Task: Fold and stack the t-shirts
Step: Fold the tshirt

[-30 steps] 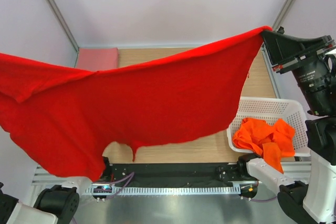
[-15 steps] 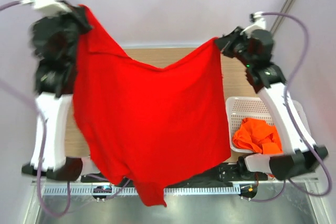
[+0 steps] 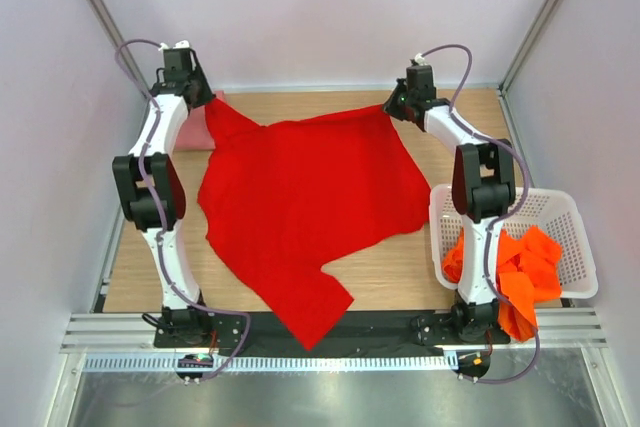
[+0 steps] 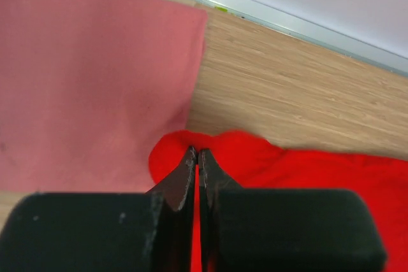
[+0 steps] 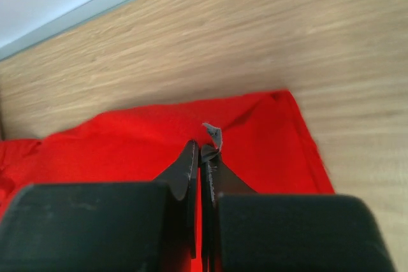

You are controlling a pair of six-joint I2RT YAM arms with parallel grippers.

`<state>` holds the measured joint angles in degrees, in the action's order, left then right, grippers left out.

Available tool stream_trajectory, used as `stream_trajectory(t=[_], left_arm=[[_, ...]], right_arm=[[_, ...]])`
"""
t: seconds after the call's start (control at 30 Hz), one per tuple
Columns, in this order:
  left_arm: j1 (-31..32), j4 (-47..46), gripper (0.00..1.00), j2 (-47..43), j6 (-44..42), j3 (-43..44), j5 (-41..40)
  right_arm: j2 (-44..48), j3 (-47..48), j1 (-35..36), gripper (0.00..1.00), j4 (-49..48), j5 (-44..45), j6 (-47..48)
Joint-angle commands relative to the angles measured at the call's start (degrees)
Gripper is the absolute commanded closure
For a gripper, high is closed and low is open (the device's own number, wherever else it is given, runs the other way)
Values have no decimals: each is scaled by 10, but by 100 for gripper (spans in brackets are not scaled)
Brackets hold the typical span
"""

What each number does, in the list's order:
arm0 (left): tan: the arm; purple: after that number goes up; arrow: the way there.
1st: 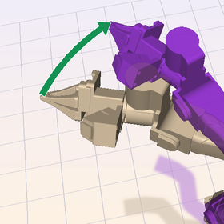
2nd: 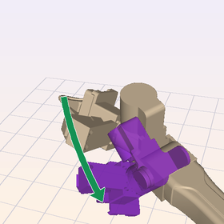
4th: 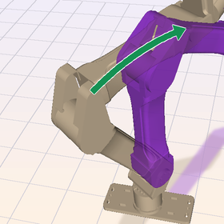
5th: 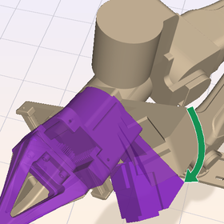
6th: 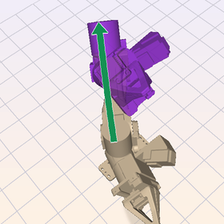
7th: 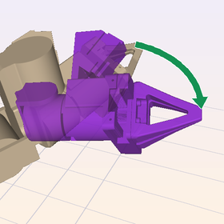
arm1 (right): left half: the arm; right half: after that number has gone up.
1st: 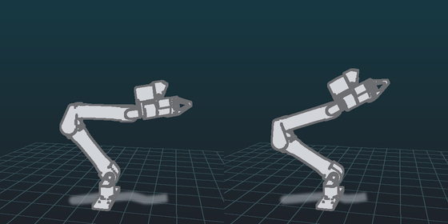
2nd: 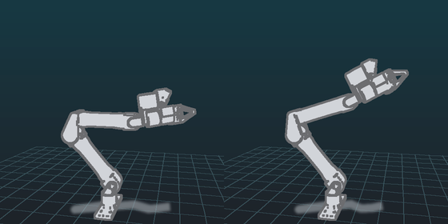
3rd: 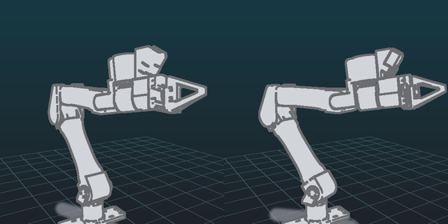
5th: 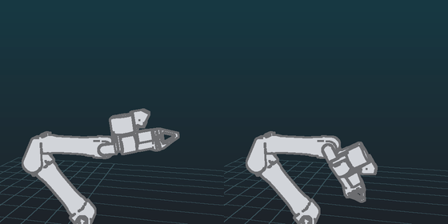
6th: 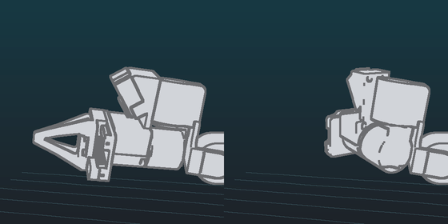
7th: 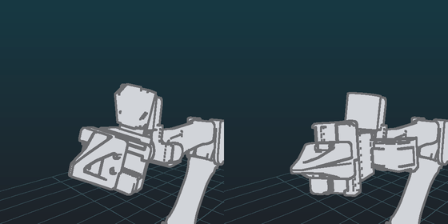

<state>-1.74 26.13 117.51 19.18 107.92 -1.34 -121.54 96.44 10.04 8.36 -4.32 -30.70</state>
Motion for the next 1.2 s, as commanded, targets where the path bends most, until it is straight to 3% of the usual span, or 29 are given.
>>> stream_trajectory(t=[0.0, 0.13, 0.33, 0.53, 0.8, 1.17], left_arm=[[-3, -5, 100, 42, 27, 83, 63], [-2, 6, 100, 83, 49, 131, 67], [-1, 16, 100, 69, 103, 103, 76], [12, 23, 100, -23, 140, 27, 62], [89, 87, 100, -119, 130, -11, 1], [102, 148, 100, -203, 112, -72, -21]], right_arm=[[-46, 113, -13, 98, 10, -17, 15], [-100, 171, -25, 99, 40, -42, 13], [-146, 221, -42, 98, 65, -63, -1], [-172, 255, -54, 98, 53, -83, -25], [-216, 313, -74, 99, 22, -110, -133], [-254, 366, -93, 99, -16, -156, -276]])
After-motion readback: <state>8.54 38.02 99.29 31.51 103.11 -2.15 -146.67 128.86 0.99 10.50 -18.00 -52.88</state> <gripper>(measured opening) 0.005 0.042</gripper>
